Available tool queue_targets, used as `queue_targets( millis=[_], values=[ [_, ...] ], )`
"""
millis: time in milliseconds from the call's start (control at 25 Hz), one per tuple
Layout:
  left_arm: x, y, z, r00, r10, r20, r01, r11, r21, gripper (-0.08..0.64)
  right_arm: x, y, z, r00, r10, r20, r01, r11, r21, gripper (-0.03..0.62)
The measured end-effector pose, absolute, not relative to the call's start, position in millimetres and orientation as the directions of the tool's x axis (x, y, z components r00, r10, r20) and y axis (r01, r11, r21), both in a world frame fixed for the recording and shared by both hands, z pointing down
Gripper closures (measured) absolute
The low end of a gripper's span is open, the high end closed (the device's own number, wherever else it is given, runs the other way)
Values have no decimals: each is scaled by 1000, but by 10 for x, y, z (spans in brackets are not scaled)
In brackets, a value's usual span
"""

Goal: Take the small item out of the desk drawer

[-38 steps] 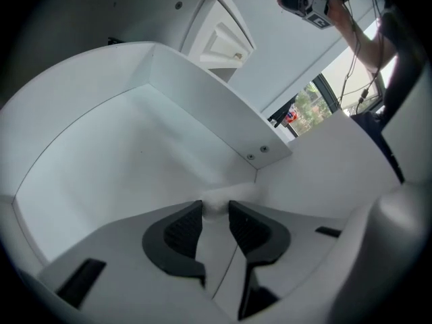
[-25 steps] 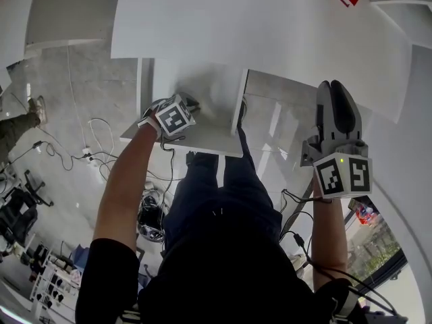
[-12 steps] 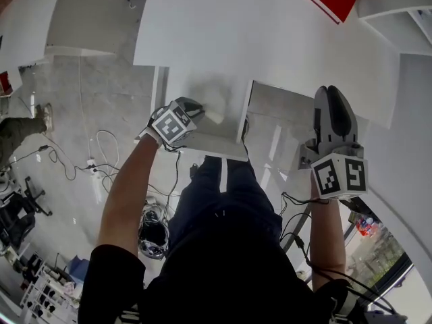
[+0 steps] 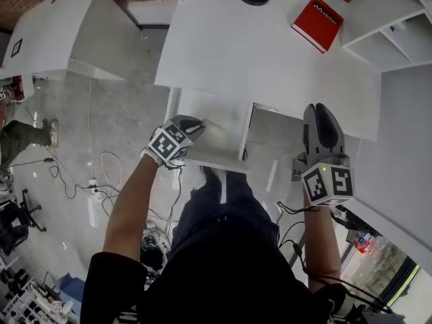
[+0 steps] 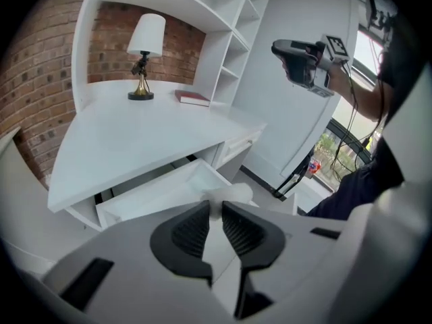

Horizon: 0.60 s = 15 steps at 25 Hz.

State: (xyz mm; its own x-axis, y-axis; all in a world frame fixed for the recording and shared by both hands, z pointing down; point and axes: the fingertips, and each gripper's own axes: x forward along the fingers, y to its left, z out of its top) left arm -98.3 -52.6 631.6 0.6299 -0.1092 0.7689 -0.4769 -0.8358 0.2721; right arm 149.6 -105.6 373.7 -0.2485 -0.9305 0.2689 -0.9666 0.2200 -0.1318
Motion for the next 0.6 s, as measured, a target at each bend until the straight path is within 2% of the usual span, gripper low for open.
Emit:
queue_targets(
  millis=[320, 600],
  values=[
    [-1167, -625, 5625, 695, -261, 670, -555, -787, 270, 503, 1300, -869, 3231, -250, -944, 215, -967, 232, -109, 515],
    [-1163, -816, 5271, 717, -318, 621, -561, -792, 242, 503, 1323, -782, 2885, -225, -960, 166, -973, 215, -79, 518]
  ],
)
